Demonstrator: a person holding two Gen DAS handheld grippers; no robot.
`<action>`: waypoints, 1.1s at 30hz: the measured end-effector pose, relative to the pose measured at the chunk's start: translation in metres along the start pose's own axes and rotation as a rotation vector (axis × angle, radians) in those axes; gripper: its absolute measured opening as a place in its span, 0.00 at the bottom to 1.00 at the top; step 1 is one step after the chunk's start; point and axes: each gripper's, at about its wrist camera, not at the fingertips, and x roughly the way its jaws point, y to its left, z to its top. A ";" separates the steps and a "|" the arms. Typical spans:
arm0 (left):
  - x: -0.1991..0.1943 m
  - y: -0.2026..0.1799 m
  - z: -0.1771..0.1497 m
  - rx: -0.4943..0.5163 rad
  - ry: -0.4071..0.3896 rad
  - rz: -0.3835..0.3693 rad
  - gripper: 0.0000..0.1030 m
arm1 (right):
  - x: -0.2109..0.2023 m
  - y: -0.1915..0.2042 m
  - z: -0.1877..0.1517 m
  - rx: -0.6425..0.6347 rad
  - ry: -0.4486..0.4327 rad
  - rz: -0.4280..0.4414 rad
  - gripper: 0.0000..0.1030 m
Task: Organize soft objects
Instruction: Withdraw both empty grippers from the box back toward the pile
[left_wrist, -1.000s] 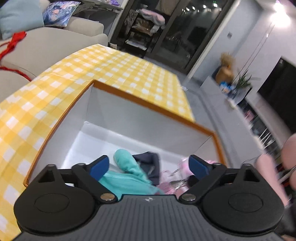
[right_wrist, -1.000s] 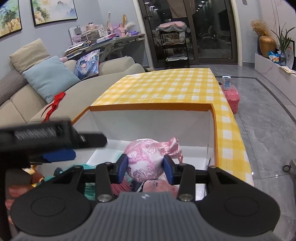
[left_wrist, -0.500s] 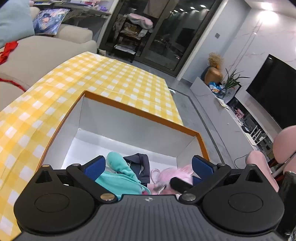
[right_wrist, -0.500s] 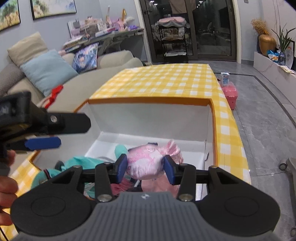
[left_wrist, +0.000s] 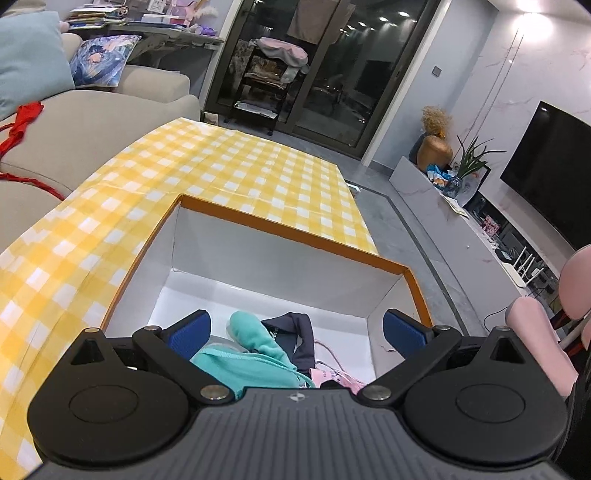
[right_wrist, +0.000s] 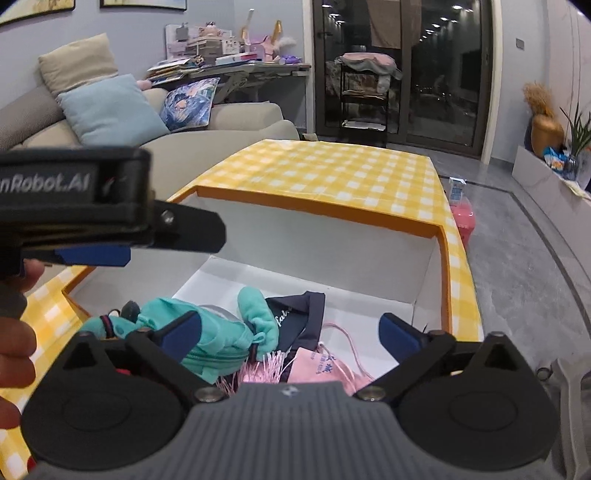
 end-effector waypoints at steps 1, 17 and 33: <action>0.000 0.000 0.000 0.002 -0.001 0.004 1.00 | 0.000 0.002 -0.001 -0.010 0.002 -0.004 0.97; -0.010 0.003 0.001 0.021 0.012 0.030 1.00 | -0.012 0.007 0.004 0.049 0.000 -0.051 0.97; -0.080 -0.011 -0.007 0.087 0.005 0.121 1.00 | -0.096 0.020 -0.015 0.027 -0.032 -0.037 0.97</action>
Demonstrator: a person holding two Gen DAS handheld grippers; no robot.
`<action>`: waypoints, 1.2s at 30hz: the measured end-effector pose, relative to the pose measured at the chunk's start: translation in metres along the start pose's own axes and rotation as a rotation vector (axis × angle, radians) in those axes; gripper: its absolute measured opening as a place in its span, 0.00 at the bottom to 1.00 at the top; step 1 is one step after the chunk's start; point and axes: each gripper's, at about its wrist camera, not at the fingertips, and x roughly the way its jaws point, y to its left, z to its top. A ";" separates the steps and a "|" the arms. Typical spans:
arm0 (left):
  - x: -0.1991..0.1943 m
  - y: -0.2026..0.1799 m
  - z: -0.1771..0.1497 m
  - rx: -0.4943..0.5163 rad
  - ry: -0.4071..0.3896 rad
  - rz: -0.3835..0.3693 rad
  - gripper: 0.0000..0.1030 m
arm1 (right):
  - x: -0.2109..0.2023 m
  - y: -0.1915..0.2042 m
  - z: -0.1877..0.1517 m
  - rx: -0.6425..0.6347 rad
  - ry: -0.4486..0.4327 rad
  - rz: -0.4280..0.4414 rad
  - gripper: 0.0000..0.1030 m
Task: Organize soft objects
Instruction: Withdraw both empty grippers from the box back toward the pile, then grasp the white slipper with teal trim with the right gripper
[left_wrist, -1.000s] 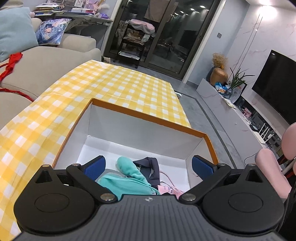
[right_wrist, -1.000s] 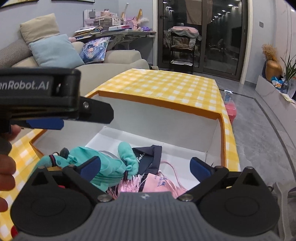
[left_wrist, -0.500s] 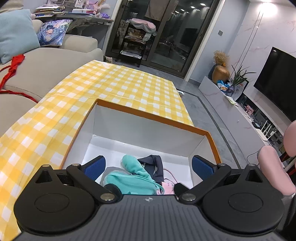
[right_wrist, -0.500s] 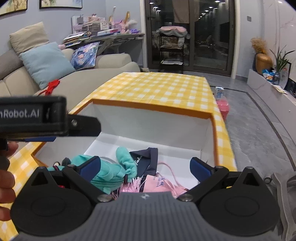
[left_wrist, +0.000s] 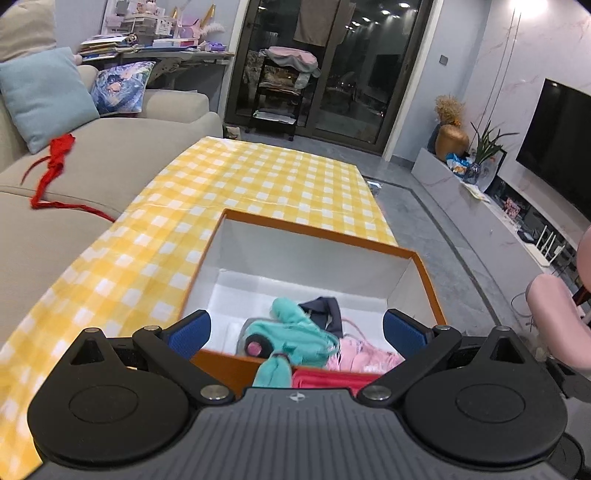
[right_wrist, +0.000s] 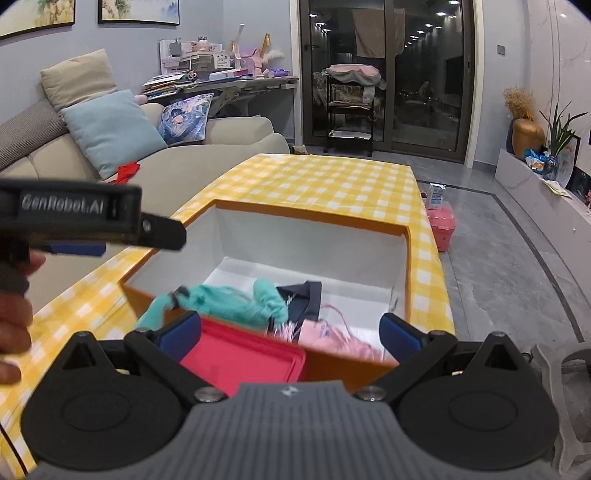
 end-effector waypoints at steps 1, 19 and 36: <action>-0.005 0.000 -0.001 0.001 0.002 0.007 1.00 | -0.008 0.001 -0.004 0.000 0.000 0.001 0.97; -0.098 -0.001 -0.103 0.193 0.197 -0.065 1.00 | -0.092 -0.008 -0.106 0.114 0.152 0.021 0.98; -0.069 0.034 -0.208 0.161 0.389 -0.176 1.00 | -0.058 0.002 -0.151 -0.131 0.317 0.104 0.96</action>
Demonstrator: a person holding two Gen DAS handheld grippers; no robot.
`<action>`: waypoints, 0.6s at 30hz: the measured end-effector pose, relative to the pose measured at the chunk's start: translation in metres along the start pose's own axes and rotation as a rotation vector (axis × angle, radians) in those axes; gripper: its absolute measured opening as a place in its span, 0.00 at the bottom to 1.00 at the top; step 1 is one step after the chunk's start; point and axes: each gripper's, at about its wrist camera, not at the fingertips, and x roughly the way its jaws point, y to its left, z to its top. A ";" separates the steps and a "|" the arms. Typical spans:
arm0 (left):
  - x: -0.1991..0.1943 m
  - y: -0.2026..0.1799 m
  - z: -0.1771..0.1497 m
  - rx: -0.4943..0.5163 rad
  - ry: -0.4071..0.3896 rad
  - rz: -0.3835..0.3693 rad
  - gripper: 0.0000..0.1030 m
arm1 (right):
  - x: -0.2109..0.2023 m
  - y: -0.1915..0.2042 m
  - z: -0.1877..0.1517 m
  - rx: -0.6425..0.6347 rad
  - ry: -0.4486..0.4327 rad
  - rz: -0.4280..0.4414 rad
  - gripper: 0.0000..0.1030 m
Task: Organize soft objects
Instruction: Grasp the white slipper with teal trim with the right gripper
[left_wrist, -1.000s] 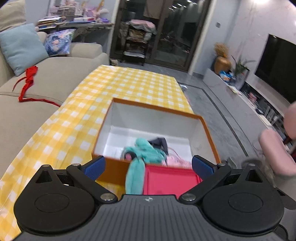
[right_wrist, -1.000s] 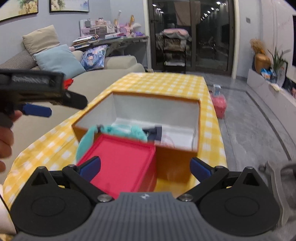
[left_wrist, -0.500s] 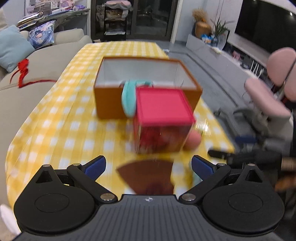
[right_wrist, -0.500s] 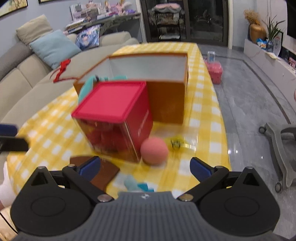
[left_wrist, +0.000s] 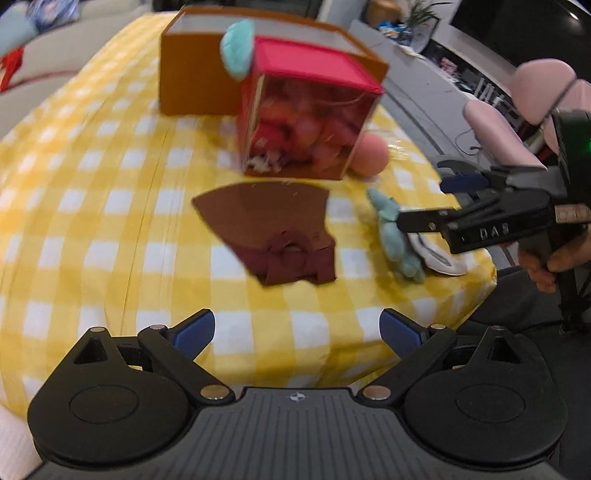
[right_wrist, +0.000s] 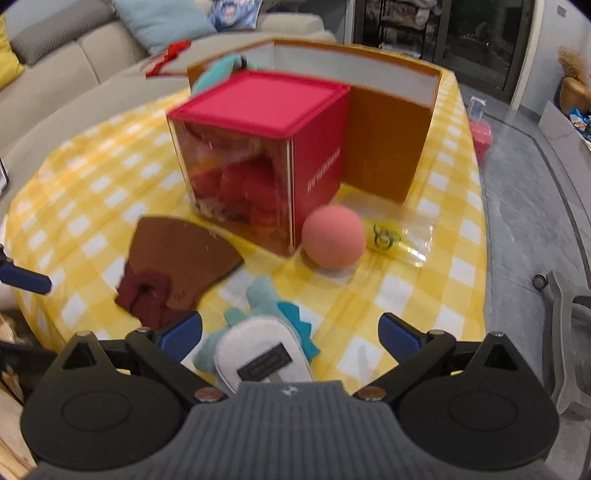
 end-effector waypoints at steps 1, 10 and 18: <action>0.002 0.002 0.001 -0.014 -0.001 0.002 1.00 | 0.004 -0.001 -0.001 -0.003 0.017 0.000 0.95; 0.005 0.001 -0.007 0.001 0.014 -0.016 1.00 | 0.027 0.019 -0.006 -0.106 0.100 0.060 0.78; 0.002 0.004 -0.005 -0.033 0.013 -0.047 1.00 | 0.033 0.025 -0.005 -0.116 0.118 0.072 0.65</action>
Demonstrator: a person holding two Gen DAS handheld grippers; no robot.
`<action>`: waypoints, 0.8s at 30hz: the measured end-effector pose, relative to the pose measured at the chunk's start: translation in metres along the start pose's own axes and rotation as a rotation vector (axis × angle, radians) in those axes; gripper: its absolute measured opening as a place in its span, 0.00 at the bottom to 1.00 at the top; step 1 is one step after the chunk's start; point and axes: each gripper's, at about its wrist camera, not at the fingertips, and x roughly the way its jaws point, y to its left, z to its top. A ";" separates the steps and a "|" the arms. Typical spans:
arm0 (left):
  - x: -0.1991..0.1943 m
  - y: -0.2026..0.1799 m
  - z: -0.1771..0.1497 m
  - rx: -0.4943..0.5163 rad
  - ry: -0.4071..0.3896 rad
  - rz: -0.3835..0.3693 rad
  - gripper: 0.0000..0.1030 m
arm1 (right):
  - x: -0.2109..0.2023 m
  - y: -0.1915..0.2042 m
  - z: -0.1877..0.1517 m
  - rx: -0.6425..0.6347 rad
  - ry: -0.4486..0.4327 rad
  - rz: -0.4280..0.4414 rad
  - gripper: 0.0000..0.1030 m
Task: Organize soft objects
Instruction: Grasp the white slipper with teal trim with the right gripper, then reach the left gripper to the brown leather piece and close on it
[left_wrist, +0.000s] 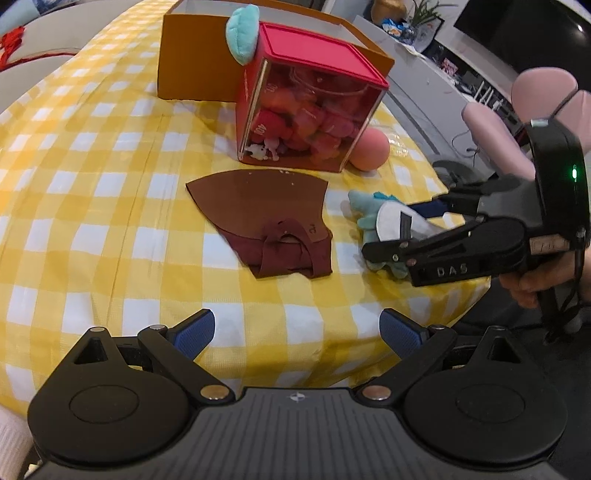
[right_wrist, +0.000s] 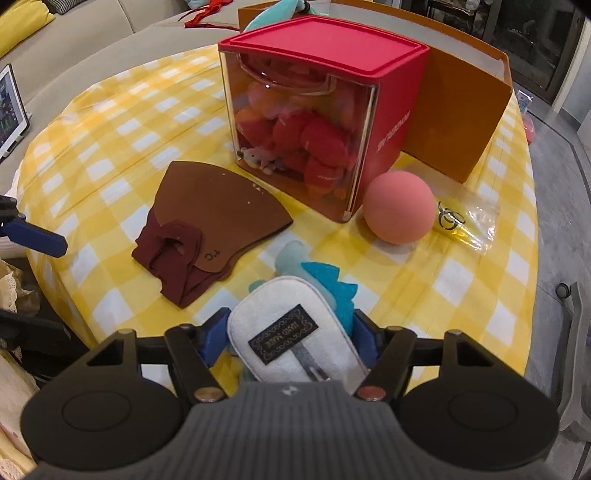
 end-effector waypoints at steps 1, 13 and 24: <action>-0.001 0.001 0.001 -0.006 -0.004 -0.001 1.00 | 0.000 0.000 0.000 -0.001 -0.003 0.000 0.65; 0.013 -0.003 0.014 0.000 0.011 0.027 1.00 | -0.018 -0.021 0.001 0.106 -0.009 -0.057 0.62; 0.071 -0.026 0.053 0.117 0.032 0.178 1.00 | -0.038 -0.050 -0.002 0.240 -0.055 -0.098 0.63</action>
